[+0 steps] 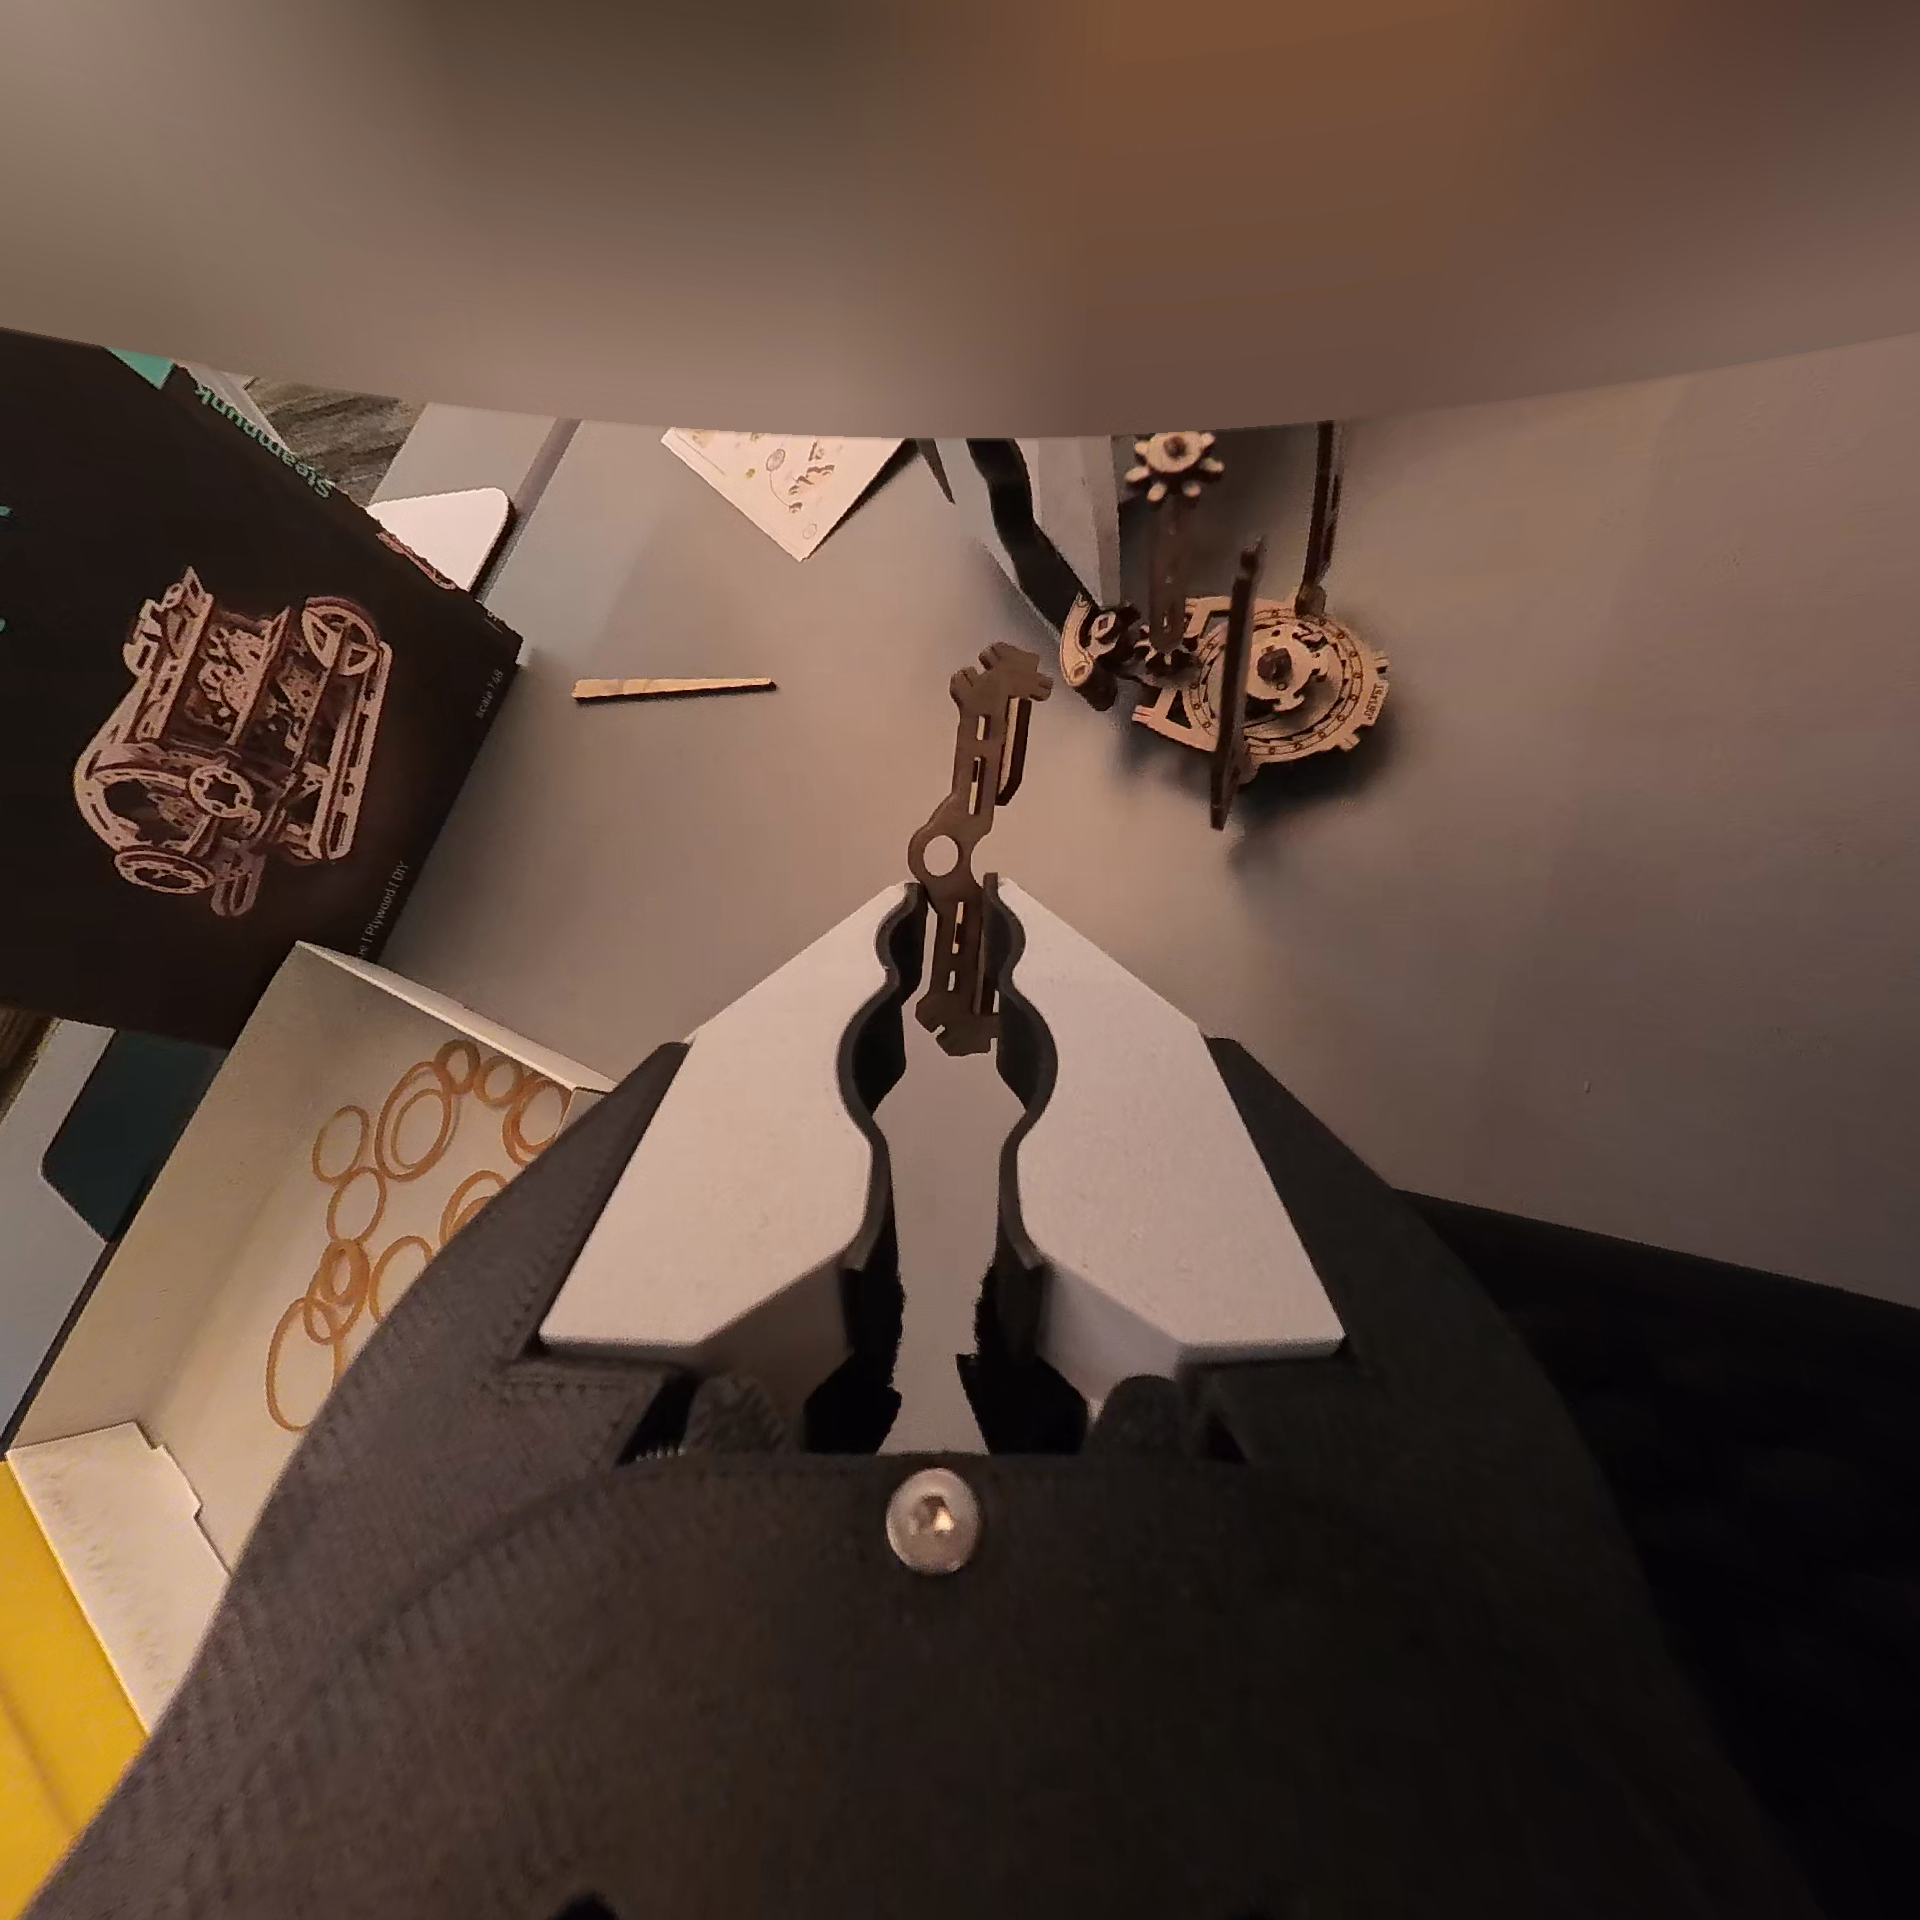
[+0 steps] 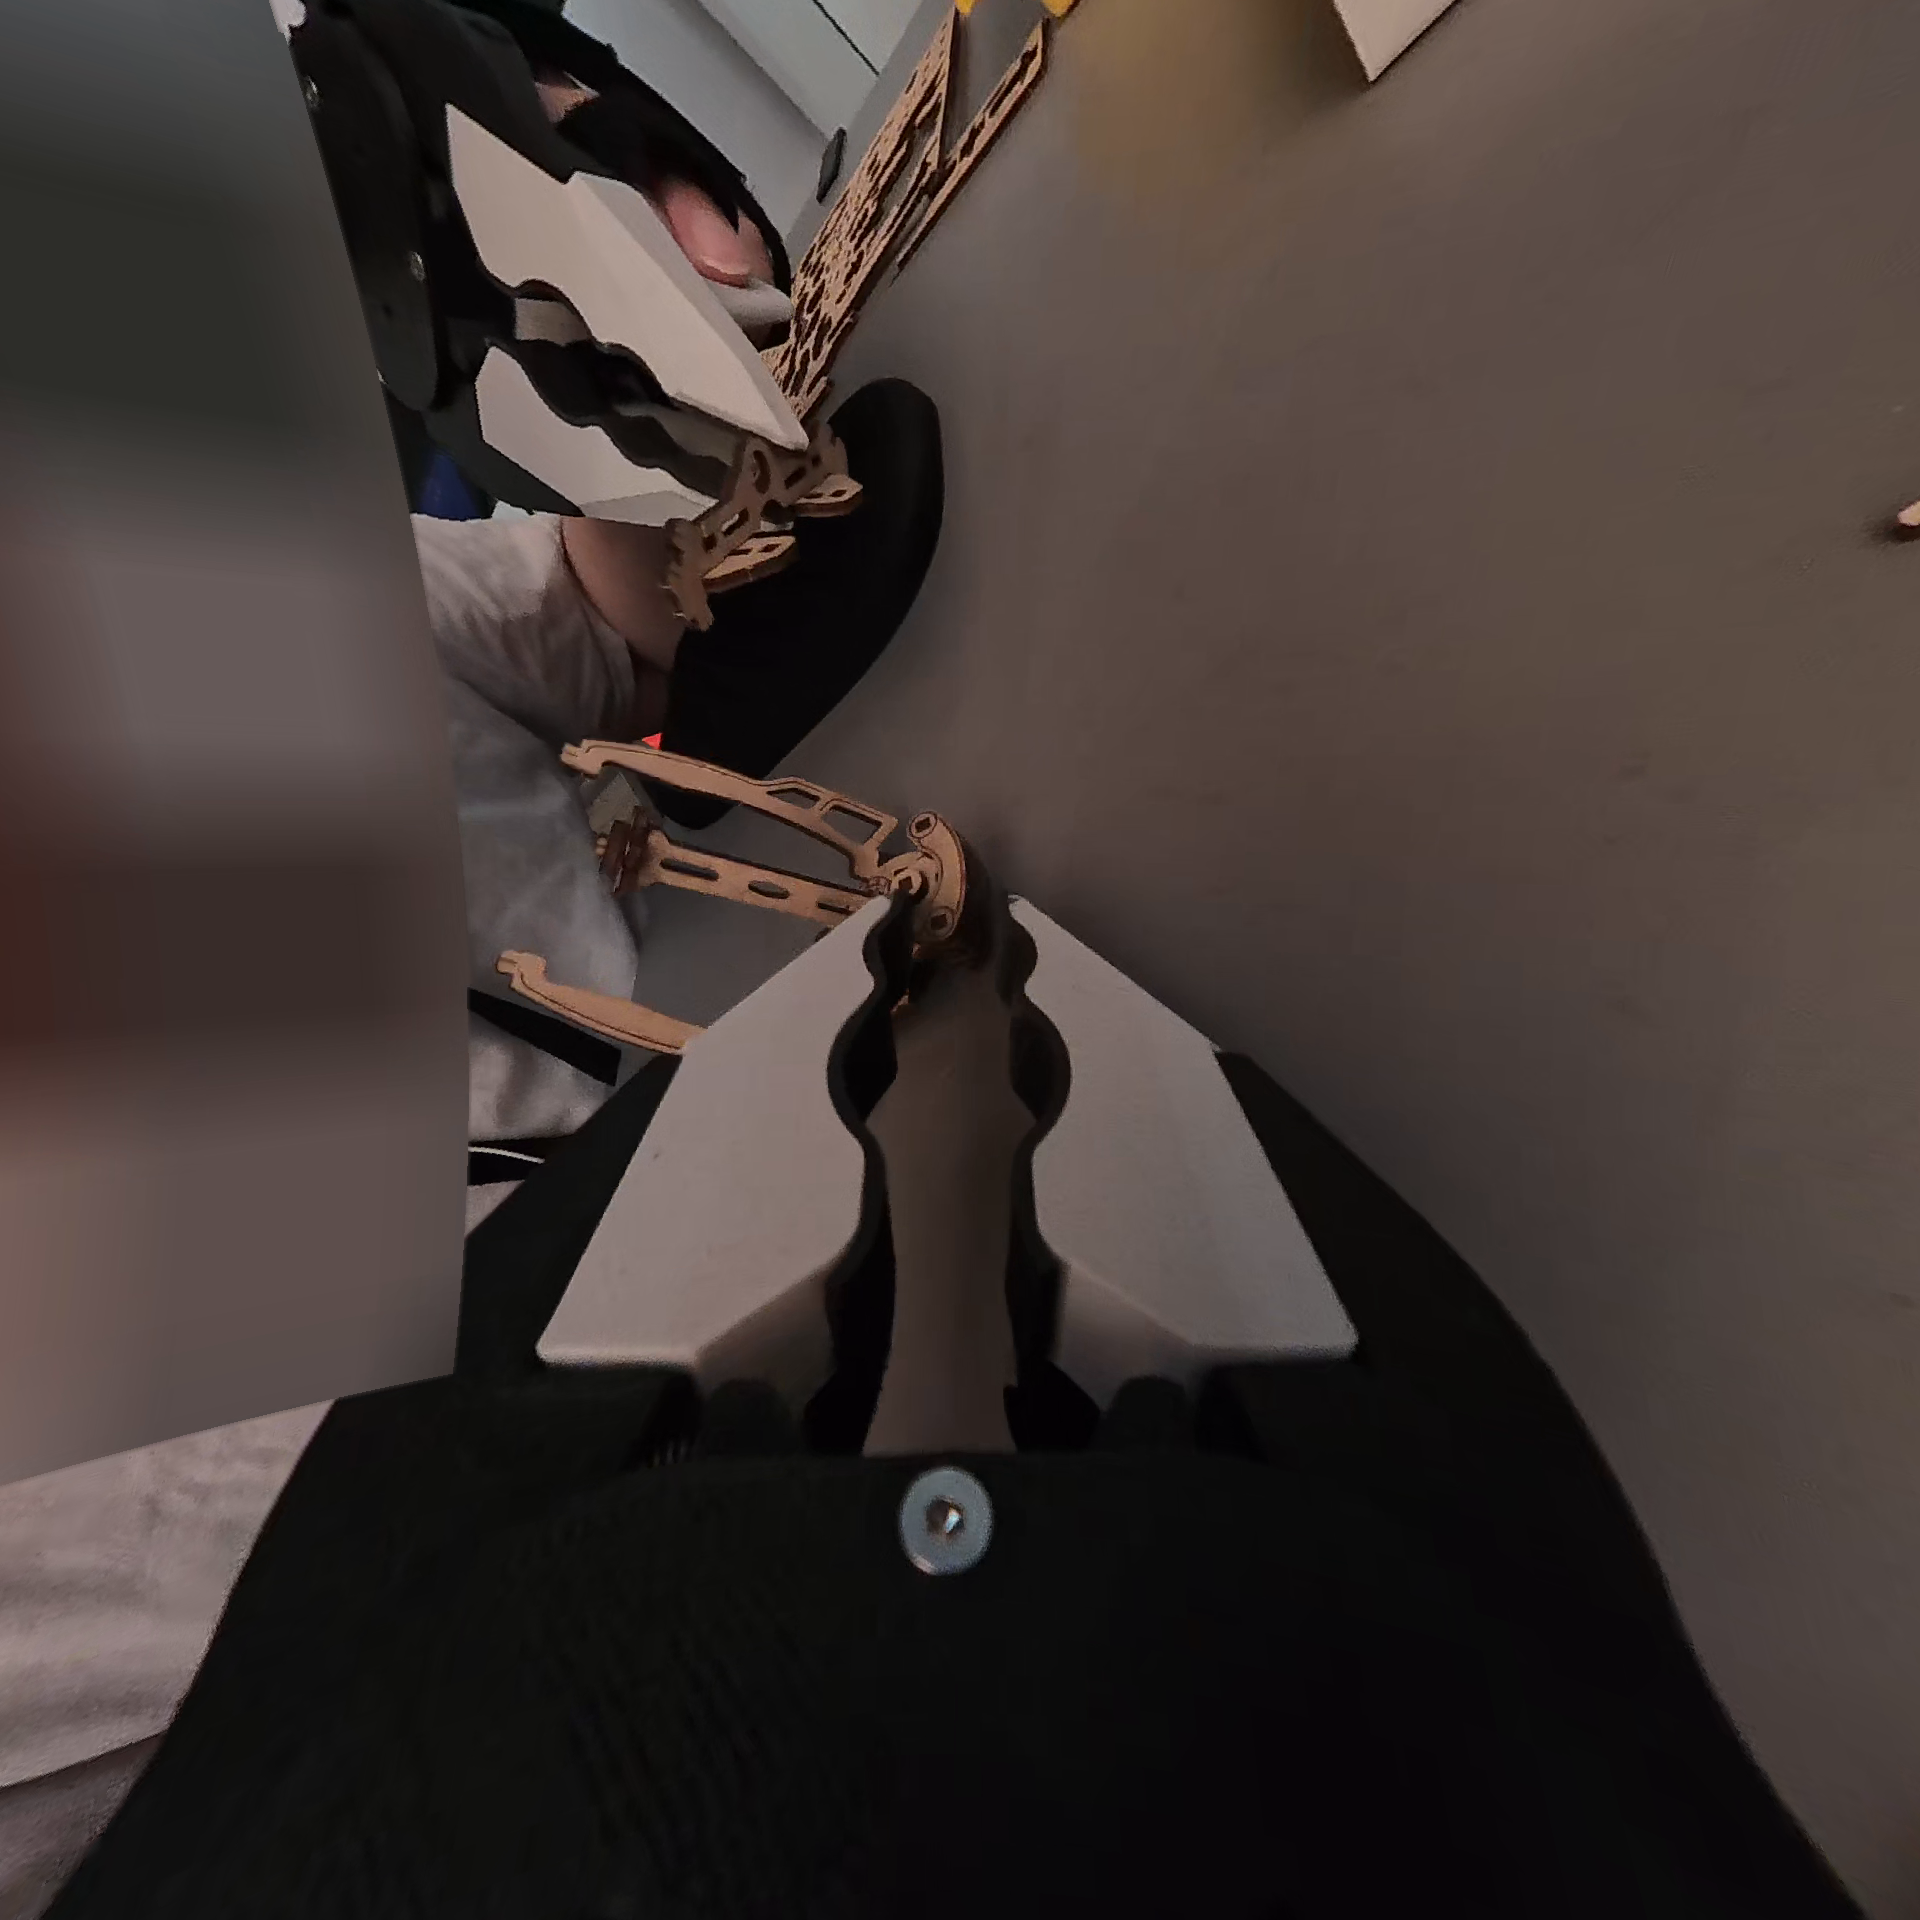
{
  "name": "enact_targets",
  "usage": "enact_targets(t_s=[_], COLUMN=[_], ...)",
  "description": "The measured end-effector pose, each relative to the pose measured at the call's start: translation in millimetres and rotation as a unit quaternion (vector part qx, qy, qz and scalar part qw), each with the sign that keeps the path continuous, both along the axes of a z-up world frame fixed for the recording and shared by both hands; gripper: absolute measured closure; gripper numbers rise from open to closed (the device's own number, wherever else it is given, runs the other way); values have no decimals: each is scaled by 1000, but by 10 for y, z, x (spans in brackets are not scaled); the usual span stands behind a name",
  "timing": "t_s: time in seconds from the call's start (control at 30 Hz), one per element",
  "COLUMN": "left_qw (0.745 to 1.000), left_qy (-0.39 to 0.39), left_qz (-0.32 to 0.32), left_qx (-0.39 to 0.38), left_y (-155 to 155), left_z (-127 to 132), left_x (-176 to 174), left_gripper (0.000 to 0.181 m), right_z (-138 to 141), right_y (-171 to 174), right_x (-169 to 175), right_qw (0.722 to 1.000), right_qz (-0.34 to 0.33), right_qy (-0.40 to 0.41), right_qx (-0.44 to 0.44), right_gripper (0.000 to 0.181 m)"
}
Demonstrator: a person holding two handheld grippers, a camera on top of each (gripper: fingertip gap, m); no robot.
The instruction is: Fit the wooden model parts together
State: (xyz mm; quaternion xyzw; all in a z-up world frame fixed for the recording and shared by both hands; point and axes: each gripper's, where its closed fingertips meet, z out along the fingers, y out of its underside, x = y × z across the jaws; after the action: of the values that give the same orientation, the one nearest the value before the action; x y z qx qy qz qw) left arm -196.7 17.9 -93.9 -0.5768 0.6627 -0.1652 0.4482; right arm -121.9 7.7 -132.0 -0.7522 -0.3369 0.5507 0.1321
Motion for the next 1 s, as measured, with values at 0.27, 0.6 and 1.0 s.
enact_targets(t_s=[0.27,0.6,1.0], left_qw=[1000,1000,1000], left_qy=[-1,-1,0], left_qz=[-1,1,9], left_qx=[0,-1,0], left_y=[-10,-12,16], left_z=[-3,-18,-21], left_x=[12,20,-9], left_gripper=[173,173,173], right_z=[-24,-16,-11], right_y=[-16,-44,-49], right_x=[5,-16,-57], right_qw=[998,989,975], right_qz=[-8,-38,-38], right_qy=[-29,-98,-147], right_qx=[52,103,160], right_gripper=[169,170,169])
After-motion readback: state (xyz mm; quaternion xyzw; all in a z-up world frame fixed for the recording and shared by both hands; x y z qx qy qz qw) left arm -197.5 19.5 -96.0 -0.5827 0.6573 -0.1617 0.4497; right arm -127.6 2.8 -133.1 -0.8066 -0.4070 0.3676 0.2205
